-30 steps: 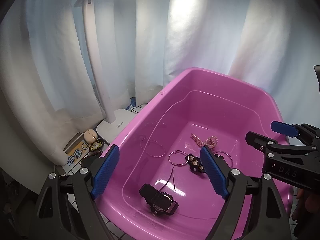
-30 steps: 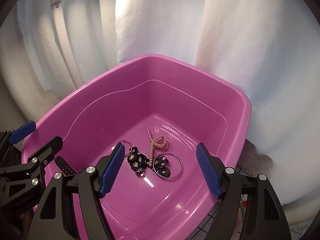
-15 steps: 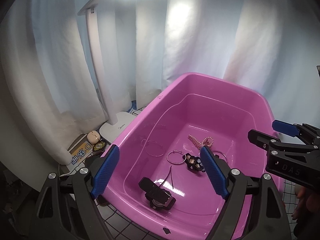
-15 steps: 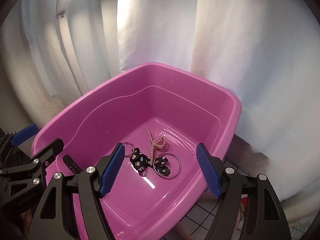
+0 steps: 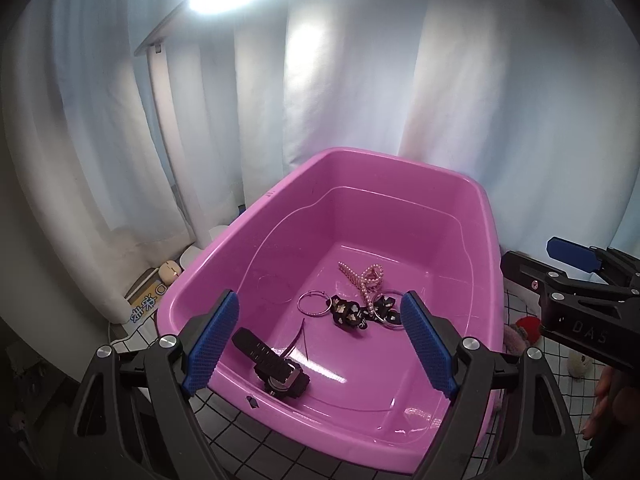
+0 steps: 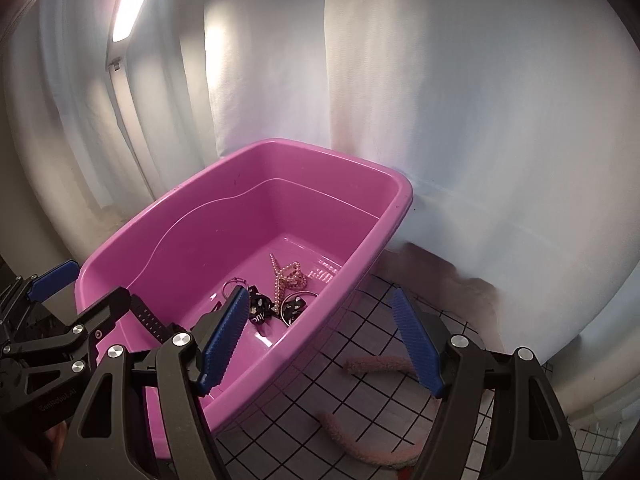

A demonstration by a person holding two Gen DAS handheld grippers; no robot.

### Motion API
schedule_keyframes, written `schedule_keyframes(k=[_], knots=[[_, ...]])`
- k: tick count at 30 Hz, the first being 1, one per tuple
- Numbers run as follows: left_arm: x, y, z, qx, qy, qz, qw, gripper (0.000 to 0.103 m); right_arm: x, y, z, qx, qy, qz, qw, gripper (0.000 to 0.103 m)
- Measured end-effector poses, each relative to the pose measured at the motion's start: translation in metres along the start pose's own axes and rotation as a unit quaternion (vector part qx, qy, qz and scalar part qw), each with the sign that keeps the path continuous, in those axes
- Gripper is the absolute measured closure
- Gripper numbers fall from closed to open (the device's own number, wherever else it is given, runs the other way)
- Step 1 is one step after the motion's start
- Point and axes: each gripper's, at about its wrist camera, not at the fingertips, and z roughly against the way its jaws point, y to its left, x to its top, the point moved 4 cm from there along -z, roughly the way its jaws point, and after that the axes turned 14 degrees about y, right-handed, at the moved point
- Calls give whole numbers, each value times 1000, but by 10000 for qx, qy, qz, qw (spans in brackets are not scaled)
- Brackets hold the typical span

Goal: Organize jewelry
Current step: 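Move both open tools back over the table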

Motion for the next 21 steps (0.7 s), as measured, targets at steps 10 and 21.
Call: schedule_keyframes(k=[10,21], knots=[[-9,-49,20,-241,-62,-234,9994,22,-33,-44,31,-170,-99,-254,9995,32],[-21,-109,33,-551,-56,-637,9964,22,-68,-101,57,-341,-137,-610,9975,32]])
